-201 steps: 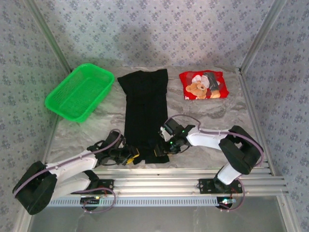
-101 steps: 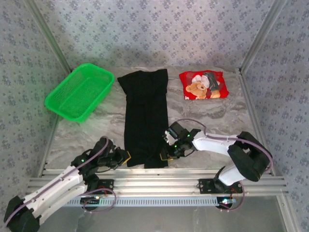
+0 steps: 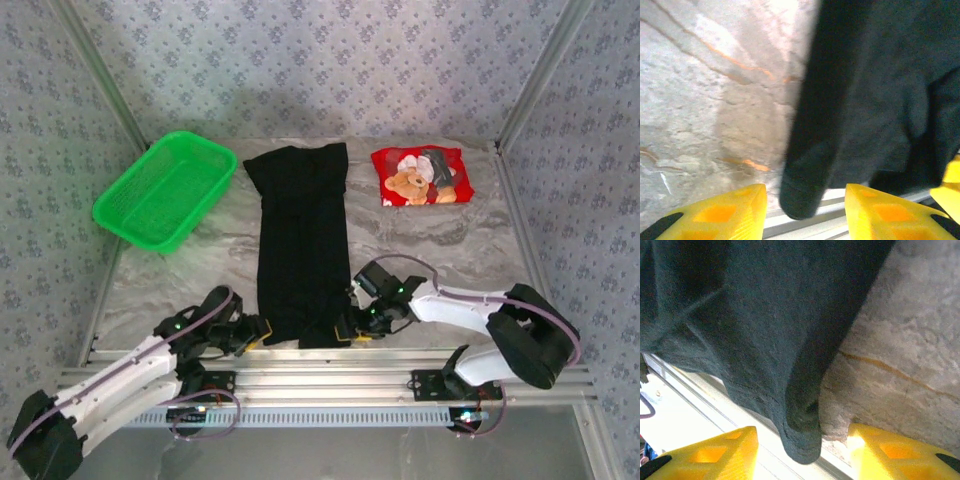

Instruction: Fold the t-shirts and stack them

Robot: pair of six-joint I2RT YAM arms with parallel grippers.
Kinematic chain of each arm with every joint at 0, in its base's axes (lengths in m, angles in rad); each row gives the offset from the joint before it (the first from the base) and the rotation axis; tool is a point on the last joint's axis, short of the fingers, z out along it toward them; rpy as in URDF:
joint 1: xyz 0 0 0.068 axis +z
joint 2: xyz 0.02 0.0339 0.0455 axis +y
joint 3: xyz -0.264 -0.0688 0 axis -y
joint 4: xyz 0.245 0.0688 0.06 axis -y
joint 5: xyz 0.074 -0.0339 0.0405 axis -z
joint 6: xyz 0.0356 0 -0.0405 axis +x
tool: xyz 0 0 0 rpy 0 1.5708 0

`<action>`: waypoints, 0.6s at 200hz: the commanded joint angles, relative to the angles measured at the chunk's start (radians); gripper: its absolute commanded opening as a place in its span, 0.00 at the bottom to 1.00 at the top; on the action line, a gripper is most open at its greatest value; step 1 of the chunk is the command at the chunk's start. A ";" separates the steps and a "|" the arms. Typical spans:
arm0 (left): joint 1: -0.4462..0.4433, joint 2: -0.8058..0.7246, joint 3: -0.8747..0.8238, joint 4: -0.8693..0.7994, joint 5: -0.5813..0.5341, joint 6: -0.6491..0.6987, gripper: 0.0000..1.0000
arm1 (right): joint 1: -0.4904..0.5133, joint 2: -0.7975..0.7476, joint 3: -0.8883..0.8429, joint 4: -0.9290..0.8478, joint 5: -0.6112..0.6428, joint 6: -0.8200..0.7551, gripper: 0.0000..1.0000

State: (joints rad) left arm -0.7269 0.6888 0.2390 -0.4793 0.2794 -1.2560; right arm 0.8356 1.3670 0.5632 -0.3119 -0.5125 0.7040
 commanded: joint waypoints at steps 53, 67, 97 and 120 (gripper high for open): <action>-0.016 0.163 0.030 0.131 0.024 -0.017 0.43 | 0.046 0.030 -0.014 0.063 -0.003 0.038 0.50; -0.022 0.183 0.036 0.145 0.025 -0.014 0.42 | 0.049 0.042 -0.010 0.072 -0.002 0.041 0.49; -0.023 0.226 0.051 0.230 0.027 -0.012 0.41 | 0.053 0.077 0.024 0.077 -0.013 0.032 0.43; -0.029 0.299 0.082 0.273 0.040 0.003 0.39 | 0.060 0.105 0.050 0.067 -0.021 0.022 0.40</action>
State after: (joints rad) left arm -0.7410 0.9123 0.2981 -0.4160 0.2943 -1.2499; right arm 0.8612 1.4147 0.5861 -0.3138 -0.4957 0.7368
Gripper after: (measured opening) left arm 0.400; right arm 0.415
